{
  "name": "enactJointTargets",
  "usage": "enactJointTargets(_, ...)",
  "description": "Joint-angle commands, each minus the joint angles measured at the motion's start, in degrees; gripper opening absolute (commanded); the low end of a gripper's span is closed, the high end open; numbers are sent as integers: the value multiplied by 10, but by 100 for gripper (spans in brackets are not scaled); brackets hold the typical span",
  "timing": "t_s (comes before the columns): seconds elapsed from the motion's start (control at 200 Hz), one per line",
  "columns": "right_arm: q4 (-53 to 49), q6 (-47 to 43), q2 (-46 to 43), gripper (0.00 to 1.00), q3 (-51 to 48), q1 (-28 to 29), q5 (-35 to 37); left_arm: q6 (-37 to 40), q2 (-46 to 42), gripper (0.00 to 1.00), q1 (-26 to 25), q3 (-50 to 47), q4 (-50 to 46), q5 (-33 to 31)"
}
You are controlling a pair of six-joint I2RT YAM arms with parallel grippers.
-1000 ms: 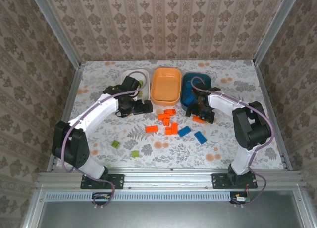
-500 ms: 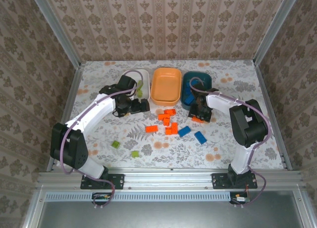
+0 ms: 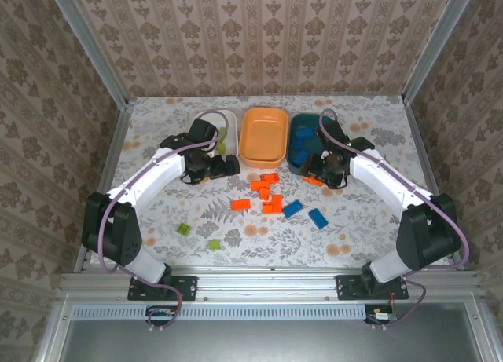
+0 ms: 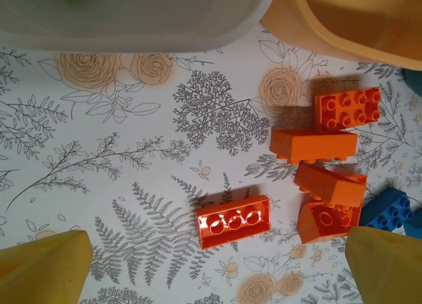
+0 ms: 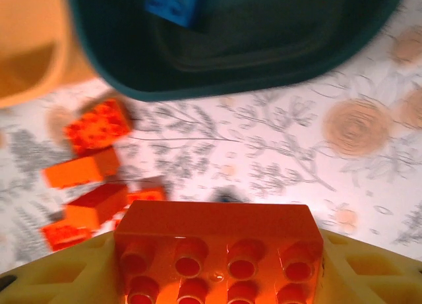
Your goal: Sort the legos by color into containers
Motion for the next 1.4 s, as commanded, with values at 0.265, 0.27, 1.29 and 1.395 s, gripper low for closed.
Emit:
enactJointTargets(0.265,-15,-3,238,59,314,7,-70,3,-57,100,11,-35,-34,-27)
enactJointTargets(0.27,-16,-3,242,58,317,8,-70,3,-59,100,11,-36,-34,-27)
enactJointTargets(1.29,-137,-42,487,76,639,49,-94,-122,-226,100,151,-235,-122,14)
enactJointTargets(1.395,-146,-57,465,76,630,49,-93,-189,-265,100,159,-277,-119,32)
